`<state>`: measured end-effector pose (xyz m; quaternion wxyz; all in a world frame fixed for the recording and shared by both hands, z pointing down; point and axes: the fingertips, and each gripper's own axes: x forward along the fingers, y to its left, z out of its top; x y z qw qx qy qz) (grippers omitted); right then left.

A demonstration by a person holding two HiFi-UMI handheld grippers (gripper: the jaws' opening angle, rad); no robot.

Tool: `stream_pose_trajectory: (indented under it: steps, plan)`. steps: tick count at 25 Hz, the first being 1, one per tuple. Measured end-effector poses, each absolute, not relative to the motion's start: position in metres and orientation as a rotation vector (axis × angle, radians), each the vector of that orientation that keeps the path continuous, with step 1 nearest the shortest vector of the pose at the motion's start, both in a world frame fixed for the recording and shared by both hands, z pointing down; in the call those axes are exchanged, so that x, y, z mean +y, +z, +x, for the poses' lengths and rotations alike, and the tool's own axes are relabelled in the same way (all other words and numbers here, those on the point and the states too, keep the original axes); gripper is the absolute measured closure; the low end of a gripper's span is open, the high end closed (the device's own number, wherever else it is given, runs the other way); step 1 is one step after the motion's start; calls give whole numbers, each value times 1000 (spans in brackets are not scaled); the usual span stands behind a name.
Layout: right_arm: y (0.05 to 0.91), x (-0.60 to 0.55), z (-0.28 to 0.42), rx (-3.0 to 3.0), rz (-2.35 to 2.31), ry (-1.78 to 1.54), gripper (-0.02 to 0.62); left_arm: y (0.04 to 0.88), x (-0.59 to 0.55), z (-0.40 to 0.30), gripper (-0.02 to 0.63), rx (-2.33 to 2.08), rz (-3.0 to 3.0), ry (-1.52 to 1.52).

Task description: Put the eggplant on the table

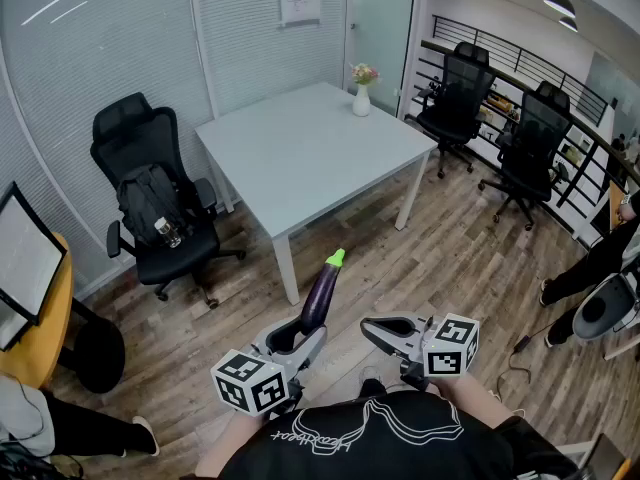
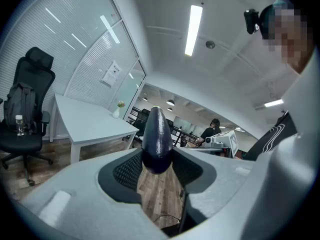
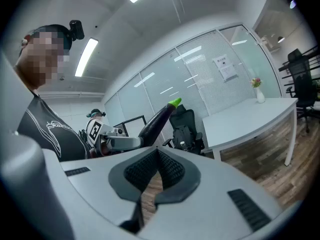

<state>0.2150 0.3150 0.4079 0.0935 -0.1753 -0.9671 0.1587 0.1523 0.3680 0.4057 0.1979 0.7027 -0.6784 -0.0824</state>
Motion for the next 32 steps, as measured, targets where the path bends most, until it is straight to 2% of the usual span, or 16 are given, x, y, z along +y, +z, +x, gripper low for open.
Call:
stream_pose_trajectory:
  steps: [14, 32]
  plan:
    - [422, 282, 220, -2876, -453, 551, 586, 415, 335, 156, 413, -1872, 1972, -201]
    - [428, 132, 129, -2875, -546, 699, 586, 429, 196, 75, 413, -1894, 1870, -166]
